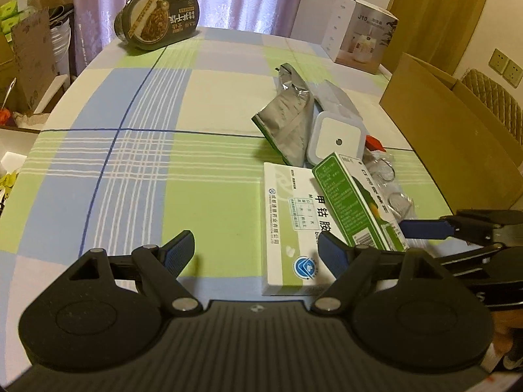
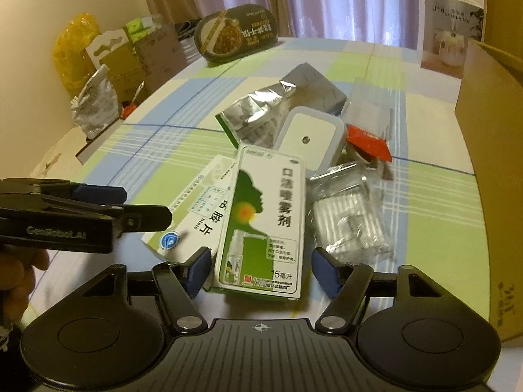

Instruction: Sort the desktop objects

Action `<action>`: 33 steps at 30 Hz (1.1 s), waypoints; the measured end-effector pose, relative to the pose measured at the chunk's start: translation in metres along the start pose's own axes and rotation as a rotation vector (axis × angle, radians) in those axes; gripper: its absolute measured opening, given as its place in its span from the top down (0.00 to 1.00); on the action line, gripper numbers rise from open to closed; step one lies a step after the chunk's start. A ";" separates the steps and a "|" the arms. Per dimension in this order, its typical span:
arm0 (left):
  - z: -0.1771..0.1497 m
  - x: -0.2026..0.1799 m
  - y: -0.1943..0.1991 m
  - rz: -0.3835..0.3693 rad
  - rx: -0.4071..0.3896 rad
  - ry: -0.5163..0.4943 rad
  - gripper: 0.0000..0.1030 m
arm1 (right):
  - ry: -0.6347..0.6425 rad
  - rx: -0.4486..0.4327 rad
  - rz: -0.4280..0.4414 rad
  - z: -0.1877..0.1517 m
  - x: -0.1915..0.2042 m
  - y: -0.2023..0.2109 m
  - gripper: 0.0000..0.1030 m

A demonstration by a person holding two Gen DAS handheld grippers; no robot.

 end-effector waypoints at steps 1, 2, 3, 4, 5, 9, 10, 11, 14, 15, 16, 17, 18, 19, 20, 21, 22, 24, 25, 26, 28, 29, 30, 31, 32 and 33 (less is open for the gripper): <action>-0.001 -0.001 -0.001 -0.001 0.002 -0.004 0.23 | -0.010 0.003 0.003 0.000 -0.001 -0.002 0.45; -0.001 -0.003 -0.001 -0.003 0.003 -0.008 0.23 | -0.020 0.002 0.004 -0.001 -0.002 -0.002 0.46; -0.001 -0.004 -0.002 -0.009 0.003 -0.010 0.23 | -0.025 -0.003 -0.002 0.000 -0.003 -0.002 0.48; -0.001 -0.005 -0.002 -0.015 0.001 -0.012 0.23 | -0.026 -0.007 -0.018 0.000 -0.004 -0.001 0.48; -0.001 -0.007 -0.002 -0.021 -0.001 -0.013 0.23 | -0.025 -0.011 -0.034 0.000 -0.007 0.000 0.49; 0.001 -0.017 -0.005 -0.043 -0.005 -0.041 0.23 | -0.006 -0.009 -0.089 -0.002 -0.017 0.007 0.49; 0.001 -0.021 -0.007 -0.041 -0.003 -0.058 0.23 | -0.001 -0.007 -0.101 -0.004 -0.020 0.009 0.49; 0.002 -0.026 -0.010 -0.039 0.001 -0.077 0.23 | 0.003 -0.005 -0.110 -0.005 -0.022 0.011 0.49; 0.001 -0.037 -0.022 -0.015 0.031 -0.129 0.23 | 0.011 0.003 -0.122 -0.011 -0.027 0.015 0.49; 0.000 -0.040 -0.026 -0.009 0.040 -0.141 0.23 | 0.015 0.005 -0.123 -0.013 -0.027 0.016 0.49; -0.001 -0.042 -0.029 -0.006 0.047 -0.150 0.23 | 0.019 0.007 -0.125 -0.015 -0.028 0.017 0.49; -0.001 -0.044 -0.031 -0.006 0.052 -0.156 0.23 | 0.024 0.008 -0.127 -0.017 -0.028 0.018 0.49; -0.002 -0.046 -0.034 -0.006 0.055 -0.162 0.23 | 0.029 0.009 -0.129 -0.018 -0.027 0.019 0.49; -0.003 -0.047 -0.036 0.001 0.058 -0.171 0.24 | 0.032 0.009 -0.130 -0.019 -0.027 0.020 0.49; -0.005 -0.048 -0.039 0.015 0.064 -0.183 0.25 | 0.033 0.010 -0.131 -0.020 -0.027 0.021 0.49; -0.007 -0.048 -0.041 0.032 0.072 -0.195 0.28 | 0.036 0.011 -0.133 -0.021 -0.026 0.021 0.49; -0.009 -0.048 -0.043 0.045 0.085 -0.202 0.34 | 0.042 0.012 -0.135 -0.023 -0.025 0.022 0.49; -0.014 -0.050 -0.042 0.058 0.097 -0.203 0.34 | 0.060 0.017 -0.138 -0.025 -0.023 0.023 0.49; -0.018 -0.052 -0.039 0.059 0.101 -0.211 0.34 | 0.072 0.025 -0.136 -0.027 -0.022 0.025 0.49; -0.021 -0.054 -0.036 0.062 0.107 -0.220 0.34 | 0.084 0.035 -0.134 -0.030 -0.021 0.026 0.49; -0.031 -0.059 -0.028 0.071 0.124 -0.241 0.34 | 0.103 0.054 -0.134 -0.036 -0.021 0.029 0.49; -0.035 -0.063 -0.023 0.081 0.132 -0.257 0.34 | 0.108 0.061 -0.133 -0.040 -0.022 0.032 0.49; -0.039 -0.068 -0.017 0.087 0.133 -0.273 0.34 | 0.113 0.067 -0.132 -0.043 -0.023 0.035 0.49; -0.043 -0.074 -0.011 0.084 0.133 -0.281 0.34 | 0.120 0.074 -0.131 -0.047 -0.025 0.039 0.49; -0.047 -0.080 -0.005 0.066 0.137 -0.275 0.34 | 0.125 0.081 -0.131 -0.052 -0.027 0.043 0.49; -0.052 -0.086 -0.001 0.041 0.145 -0.264 0.34 | 0.130 0.089 -0.134 -0.057 -0.030 0.048 0.49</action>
Point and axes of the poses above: each gripper's, at about its wrist camera, not at the fingertips, and y roughly against the way its jaws point, x to its left, z to its top, the point moved 6 cm from there along -y, roughly the way its jaws point, and after that the axes turned 2 degrees about -z, right-handed, at the moved point
